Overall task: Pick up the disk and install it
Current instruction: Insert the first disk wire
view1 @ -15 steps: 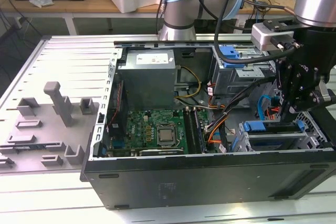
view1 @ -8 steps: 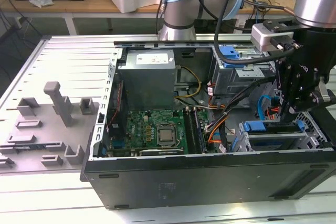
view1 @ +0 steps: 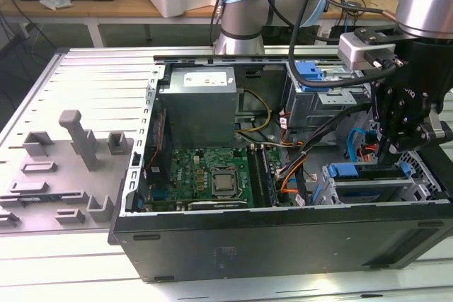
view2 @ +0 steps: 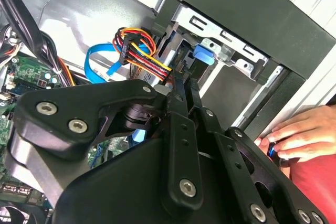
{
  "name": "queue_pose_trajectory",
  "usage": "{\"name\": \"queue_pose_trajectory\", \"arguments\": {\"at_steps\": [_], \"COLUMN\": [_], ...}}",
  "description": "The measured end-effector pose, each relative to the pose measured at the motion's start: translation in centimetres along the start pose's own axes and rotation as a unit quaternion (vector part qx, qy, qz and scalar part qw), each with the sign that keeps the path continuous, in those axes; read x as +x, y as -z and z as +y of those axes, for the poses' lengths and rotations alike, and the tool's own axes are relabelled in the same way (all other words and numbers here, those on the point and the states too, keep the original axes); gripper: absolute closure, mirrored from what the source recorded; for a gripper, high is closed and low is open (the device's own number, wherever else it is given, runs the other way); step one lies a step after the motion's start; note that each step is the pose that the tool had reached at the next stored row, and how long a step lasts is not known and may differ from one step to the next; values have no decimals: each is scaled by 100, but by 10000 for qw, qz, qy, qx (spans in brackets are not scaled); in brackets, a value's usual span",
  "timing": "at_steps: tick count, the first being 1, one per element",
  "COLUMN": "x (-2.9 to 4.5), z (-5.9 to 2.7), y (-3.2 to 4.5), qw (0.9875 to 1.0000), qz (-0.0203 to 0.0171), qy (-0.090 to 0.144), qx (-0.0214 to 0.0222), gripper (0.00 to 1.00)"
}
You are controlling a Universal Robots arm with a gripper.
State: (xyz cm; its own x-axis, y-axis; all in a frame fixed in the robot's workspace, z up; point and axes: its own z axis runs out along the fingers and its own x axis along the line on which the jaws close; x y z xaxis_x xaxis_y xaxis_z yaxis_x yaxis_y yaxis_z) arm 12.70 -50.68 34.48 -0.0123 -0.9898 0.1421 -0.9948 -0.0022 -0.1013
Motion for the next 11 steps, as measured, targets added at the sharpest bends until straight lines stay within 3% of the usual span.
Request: {"name": "queue_pose_trajectory", "arguments": {"at_steps": [11], "x": [-1], "z": [0], "y": [-23], "qw": [10000], "qz": [0], "qy": [1], "qx": [0], "gripper": [83]}}
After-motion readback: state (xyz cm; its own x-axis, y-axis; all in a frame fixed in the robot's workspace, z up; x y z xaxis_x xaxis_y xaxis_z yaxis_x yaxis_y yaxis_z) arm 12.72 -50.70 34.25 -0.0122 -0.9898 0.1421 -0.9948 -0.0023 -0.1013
